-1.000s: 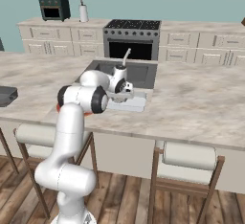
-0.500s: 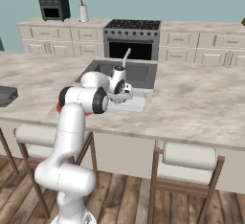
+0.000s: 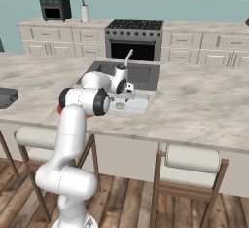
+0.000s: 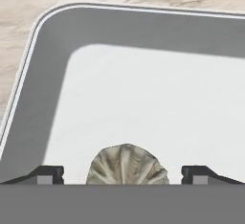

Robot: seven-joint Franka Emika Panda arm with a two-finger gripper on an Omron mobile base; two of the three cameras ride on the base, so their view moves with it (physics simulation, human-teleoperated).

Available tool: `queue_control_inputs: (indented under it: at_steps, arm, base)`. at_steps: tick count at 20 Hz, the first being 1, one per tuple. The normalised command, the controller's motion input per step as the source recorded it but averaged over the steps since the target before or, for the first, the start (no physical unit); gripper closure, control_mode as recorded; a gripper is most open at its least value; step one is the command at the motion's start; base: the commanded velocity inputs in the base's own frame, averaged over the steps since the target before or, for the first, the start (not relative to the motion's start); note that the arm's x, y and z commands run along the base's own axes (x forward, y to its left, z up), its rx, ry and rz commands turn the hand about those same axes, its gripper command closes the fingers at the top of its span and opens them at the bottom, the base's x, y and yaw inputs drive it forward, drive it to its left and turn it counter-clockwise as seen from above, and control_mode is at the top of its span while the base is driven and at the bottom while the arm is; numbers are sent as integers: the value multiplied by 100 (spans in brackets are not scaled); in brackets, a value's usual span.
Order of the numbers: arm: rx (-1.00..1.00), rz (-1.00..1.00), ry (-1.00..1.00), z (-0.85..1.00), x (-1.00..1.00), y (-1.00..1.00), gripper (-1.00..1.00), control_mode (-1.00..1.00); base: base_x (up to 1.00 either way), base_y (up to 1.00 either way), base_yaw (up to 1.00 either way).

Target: Place two dumplings into each of the tupperware containers and then place the containers in the fridge.

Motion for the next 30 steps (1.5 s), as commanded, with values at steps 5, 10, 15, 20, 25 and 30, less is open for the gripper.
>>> queue_control_inputs:
  at_steps: [5, 10, 15, 20, 25, 30]
  arm:
    - [0, 2, 1, 71, -72, 27, -100, -100]
    - [-1, 16, 9, 44, -82, 87, -100, -100]
    - [-6, 28, 14, 9, -43, 100, -100, -100]
    - [-4, 23, 19, 0, -16, 89, -100, -100]
    - [0, 14, 8, -11, 12, 36, -100, -100]
    - [-1, 3, 0, -52, 21, 7, -100, -100]
  base:
    - [0, 0, 0]
    - [0, 0, 0]
    - [0, 0, 0]
    - [0, 0, 0]
    - [0, 0, 0]
    - [0, 0, 0]
